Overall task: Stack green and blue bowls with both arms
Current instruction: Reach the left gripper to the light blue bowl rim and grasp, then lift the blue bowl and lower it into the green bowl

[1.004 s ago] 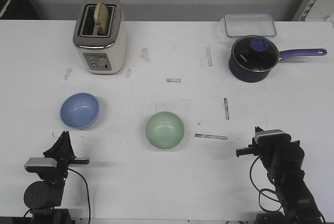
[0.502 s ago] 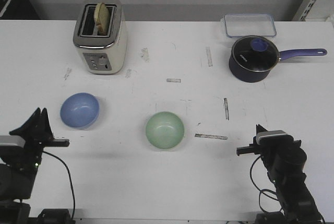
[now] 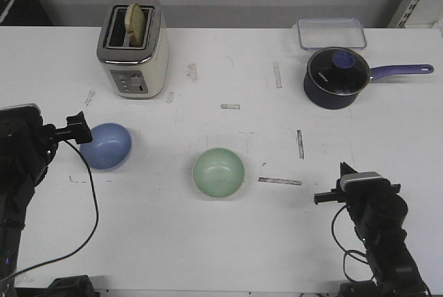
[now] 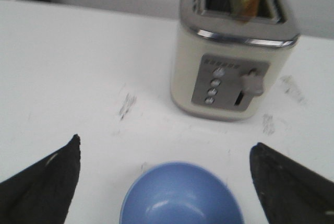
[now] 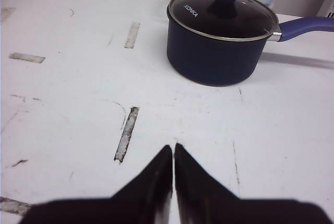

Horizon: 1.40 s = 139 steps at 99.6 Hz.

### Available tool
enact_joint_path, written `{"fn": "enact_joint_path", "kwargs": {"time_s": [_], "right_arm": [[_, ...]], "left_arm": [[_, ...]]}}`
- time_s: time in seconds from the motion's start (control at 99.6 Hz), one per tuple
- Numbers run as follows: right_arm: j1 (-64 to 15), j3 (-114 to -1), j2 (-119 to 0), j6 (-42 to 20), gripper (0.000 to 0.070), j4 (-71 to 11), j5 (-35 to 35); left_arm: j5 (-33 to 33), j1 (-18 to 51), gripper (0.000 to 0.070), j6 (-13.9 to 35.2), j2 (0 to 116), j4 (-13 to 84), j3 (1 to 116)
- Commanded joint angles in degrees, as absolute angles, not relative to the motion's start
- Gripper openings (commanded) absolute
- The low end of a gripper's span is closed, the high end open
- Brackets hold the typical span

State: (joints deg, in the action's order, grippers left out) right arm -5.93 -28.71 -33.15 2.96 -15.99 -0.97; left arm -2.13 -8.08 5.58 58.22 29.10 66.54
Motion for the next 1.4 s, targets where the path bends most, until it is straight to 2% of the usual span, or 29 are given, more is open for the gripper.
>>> {"fn": "enact_joint_path", "kwargs": {"time_s": [0.0,0.181,0.331,0.402,0.502,0.633,0.813,0.894,1.145,1.386], "right_arm": [[-6.0,-29.2,-33.5,2.3,0.0000,-15.4,-1.1],[-6.0,-29.2,-33.5,2.3,0.0000,-15.4,-1.1],[-6.0,-29.2,-33.5,2.3,0.0000,-15.5,-1.1],[-6.0,-29.2,-33.5,2.3,0.0000,-15.5,-1.1],[-6.0,-29.2,-33.5,2.3,0.0000,-15.5,-1.1],[-6.0,-29.2,-33.5,2.3,0.0000,-15.5,-1.1],[-6.0,-29.2,-33.5,2.3,0.0000,-15.5,-1.1],[-6.0,-29.2,-33.5,2.3,0.0000,-15.5,-1.1],[-6.0,-29.2,-33.5,2.3,0.0000,-15.5,-1.1],[-6.0,-29.2,-33.5,2.3,0.0000,-15.6,-1.1]], "left_arm": [[-5.1,-10.5,0.0609,7.2,61.1,31.2,67.4],[-10.5,-15.7,0.0608,7.2,71.3,38.8,67.4],[-11.2,-16.8,0.0604,7.2,79.6,42.0,67.4],[-11.2,-16.9,0.0582,7.2,83.2,42.0,67.4],[-11.2,-16.9,0.0482,7.2,87.4,41.8,67.4],[-11.2,-16.9,0.0384,7.2,90.6,41.8,67.4],[-11.2,-16.9,0.0080,7.2,90.6,40.6,67.4],[-11.2,-16.9,0.0001,7.2,90.5,40.1,67.4],[-11.4,-16.8,0.0000,7.2,90.0,39.5,68.6],[-14.3,-15.5,0.0000,8.2,85.3,41.5,75.0]]}}
